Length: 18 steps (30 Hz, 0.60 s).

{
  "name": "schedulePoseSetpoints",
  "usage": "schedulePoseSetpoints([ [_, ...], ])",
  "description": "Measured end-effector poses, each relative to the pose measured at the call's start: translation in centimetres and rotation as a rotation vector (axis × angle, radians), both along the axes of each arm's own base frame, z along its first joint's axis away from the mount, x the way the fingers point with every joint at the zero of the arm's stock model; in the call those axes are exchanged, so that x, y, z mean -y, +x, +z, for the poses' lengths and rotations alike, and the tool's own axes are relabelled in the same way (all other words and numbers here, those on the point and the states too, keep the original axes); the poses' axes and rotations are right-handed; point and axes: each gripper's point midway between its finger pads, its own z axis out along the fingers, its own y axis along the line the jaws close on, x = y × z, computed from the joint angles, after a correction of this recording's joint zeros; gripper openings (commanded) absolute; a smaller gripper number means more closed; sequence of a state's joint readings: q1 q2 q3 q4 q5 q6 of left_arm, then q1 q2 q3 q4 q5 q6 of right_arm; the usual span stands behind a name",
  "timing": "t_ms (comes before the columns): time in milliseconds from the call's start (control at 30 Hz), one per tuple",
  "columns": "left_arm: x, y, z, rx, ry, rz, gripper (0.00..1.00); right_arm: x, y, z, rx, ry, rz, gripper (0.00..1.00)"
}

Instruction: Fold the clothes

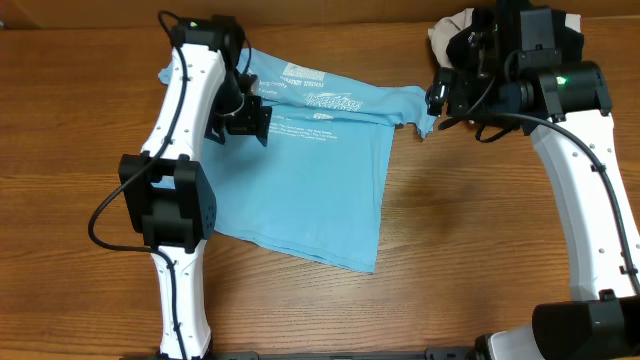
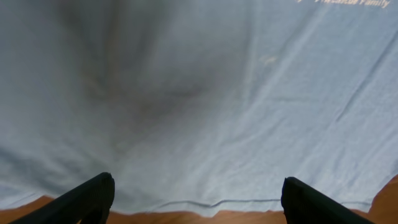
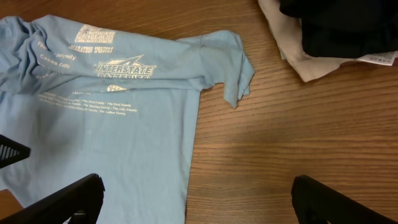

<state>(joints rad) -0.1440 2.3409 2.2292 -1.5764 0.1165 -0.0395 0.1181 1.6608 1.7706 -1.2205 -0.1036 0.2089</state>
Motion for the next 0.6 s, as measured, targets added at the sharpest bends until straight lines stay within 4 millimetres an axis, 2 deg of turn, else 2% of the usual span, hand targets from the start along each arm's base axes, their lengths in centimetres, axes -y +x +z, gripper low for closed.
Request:
schedulePoseSetpoints([
  [200,2.2,0.2,-2.3,0.036,-0.019,-0.031,0.88,-0.1,0.0,0.0,0.001,0.002,0.002,1.0],
  [300,3.2,-0.1,-4.6,0.035,-0.019,-0.052,0.88,-0.1,0.1,0.1,0.005,0.002,0.002,1.0],
  [467,4.0,-2.2,-8.7,-0.002,0.035,-0.059,0.89,-0.1,0.1,0.0,0.003,0.001,0.002,1.0],
  [600,4.3,-2.6,-8.2,0.049,0.034,-0.046,0.9,-0.1,0.4,-0.7,-0.016,-0.001,0.002,1.0],
])
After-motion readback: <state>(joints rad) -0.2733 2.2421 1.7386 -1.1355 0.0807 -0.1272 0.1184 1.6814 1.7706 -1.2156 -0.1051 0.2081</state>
